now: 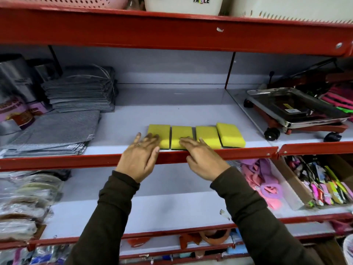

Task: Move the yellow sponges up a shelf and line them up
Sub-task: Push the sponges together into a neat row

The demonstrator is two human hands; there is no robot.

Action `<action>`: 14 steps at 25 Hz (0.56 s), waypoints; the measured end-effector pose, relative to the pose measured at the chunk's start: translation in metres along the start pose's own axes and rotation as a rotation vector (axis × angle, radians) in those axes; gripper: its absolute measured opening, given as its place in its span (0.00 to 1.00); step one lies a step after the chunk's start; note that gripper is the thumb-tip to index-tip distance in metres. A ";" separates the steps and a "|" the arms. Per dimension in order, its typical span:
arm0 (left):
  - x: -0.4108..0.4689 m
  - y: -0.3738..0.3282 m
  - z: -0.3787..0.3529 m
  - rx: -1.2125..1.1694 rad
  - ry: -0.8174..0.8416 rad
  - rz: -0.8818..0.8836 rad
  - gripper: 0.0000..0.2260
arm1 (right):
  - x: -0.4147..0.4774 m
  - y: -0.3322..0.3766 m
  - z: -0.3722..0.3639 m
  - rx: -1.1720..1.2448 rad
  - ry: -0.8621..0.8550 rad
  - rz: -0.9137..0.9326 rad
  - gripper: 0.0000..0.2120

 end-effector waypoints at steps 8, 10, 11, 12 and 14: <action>-0.034 -0.001 0.013 -0.087 -0.003 0.117 0.31 | -0.006 0.026 -0.011 0.021 -0.088 0.031 0.28; -0.035 -0.003 0.011 -0.128 0.027 0.129 0.32 | -0.005 0.027 -0.010 0.049 -0.095 0.013 0.28; -0.034 -0.002 0.013 -0.145 0.029 0.132 0.32 | -0.005 0.027 -0.010 0.064 -0.094 0.010 0.28; -0.033 -0.002 0.017 -0.156 0.014 0.133 0.32 | -0.005 0.026 -0.009 0.077 -0.093 0.010 0.28; -0.028 -0.004 0.024 -0.160 -0.045 0.128 0.30 | -0.009 0.017 -0.001 0.105 -0.120 -0.015 0.29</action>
Point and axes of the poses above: each hand's wrist, its own x-axis towards the middle knuckle, its own z-axis out of the back of the hand, y = z × x, the point moved 9 cm from there along x, towards the middle knuckle, and after that the axes turned 6 degrees about -x, right-handed, at the moved point
